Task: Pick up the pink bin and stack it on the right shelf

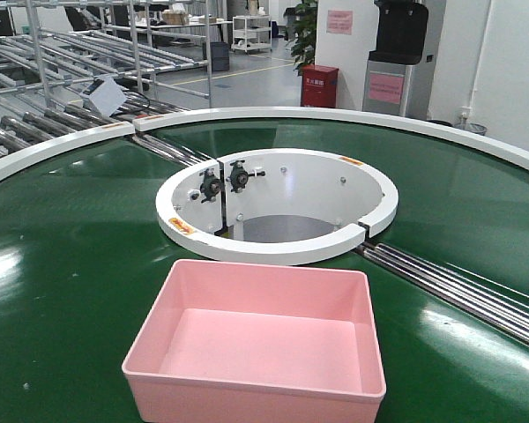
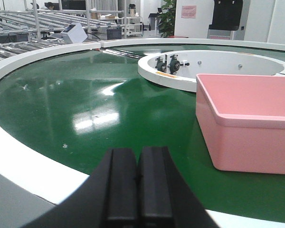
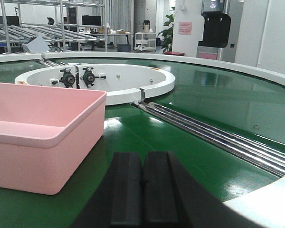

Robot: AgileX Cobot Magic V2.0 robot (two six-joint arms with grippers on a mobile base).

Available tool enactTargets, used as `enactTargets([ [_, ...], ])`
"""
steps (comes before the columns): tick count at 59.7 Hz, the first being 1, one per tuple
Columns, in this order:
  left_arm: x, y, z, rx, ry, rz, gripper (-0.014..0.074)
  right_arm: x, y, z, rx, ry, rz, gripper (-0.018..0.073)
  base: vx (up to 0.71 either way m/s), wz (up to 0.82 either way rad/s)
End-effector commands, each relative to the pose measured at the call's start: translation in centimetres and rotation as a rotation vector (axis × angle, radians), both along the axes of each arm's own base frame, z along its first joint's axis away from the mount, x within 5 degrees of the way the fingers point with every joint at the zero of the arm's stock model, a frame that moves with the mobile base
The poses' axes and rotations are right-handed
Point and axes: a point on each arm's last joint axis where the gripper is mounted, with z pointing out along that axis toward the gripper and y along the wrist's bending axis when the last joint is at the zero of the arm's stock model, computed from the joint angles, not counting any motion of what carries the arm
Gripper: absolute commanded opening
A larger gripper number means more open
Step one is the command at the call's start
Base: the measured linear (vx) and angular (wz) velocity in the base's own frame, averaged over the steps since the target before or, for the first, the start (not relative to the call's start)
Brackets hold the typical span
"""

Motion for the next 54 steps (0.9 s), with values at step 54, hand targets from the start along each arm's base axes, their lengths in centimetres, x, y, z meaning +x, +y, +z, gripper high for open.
enactTargets([
  [54,-3.2,0.2,13.9,0.029,-0.201,0.014,-0.0006,-1.6,-0.2,11.5,-0.032,-0.052,-0.011,-0.0009,0.00,0.00],
])
